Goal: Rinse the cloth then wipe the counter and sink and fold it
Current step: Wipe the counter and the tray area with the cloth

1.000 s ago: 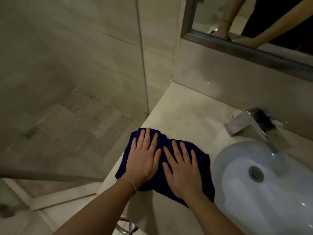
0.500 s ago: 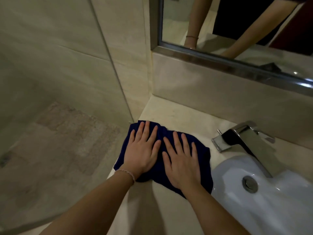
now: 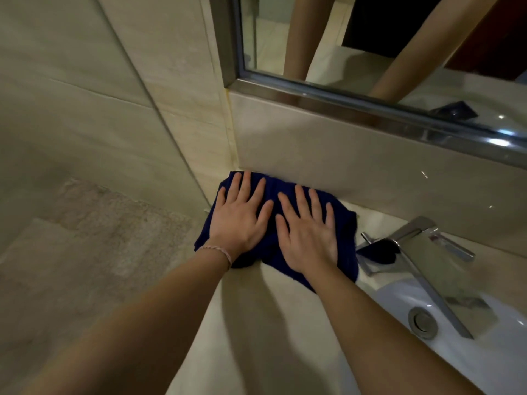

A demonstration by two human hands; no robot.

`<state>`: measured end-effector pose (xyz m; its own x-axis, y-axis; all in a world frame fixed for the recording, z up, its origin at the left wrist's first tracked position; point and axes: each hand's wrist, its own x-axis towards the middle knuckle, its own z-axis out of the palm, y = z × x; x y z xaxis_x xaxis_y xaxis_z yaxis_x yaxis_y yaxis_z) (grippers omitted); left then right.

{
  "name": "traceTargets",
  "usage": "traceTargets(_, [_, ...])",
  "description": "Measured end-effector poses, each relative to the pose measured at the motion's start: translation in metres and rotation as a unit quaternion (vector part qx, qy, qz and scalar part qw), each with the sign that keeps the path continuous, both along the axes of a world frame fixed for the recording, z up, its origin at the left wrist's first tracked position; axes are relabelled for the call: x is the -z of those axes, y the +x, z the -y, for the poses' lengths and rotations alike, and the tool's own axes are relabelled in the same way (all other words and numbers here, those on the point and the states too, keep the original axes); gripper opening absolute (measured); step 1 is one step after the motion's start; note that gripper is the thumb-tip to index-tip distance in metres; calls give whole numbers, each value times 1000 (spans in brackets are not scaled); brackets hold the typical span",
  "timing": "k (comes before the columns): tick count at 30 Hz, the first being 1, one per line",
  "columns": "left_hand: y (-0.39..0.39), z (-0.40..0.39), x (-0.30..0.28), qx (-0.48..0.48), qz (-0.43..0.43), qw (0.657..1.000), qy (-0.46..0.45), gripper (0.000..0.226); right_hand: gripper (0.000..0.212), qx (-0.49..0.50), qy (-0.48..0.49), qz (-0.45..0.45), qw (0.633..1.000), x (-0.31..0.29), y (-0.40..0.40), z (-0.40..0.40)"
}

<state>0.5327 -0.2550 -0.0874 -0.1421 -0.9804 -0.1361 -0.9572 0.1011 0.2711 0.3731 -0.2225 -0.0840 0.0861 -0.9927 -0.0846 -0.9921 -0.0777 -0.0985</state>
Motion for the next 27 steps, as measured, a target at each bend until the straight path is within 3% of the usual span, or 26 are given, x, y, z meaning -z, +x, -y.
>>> traceTargets(15, [10, -28, 1, 19, 8, 1000, -10, 67, 58, -7, 0, -5, 1000, 2, 0, -32])
traceTargets(27, [36, -193, -1, -22, 12, 1000, 12, 73, 59, -71, 24, -10, 997, 5, 22, -173])
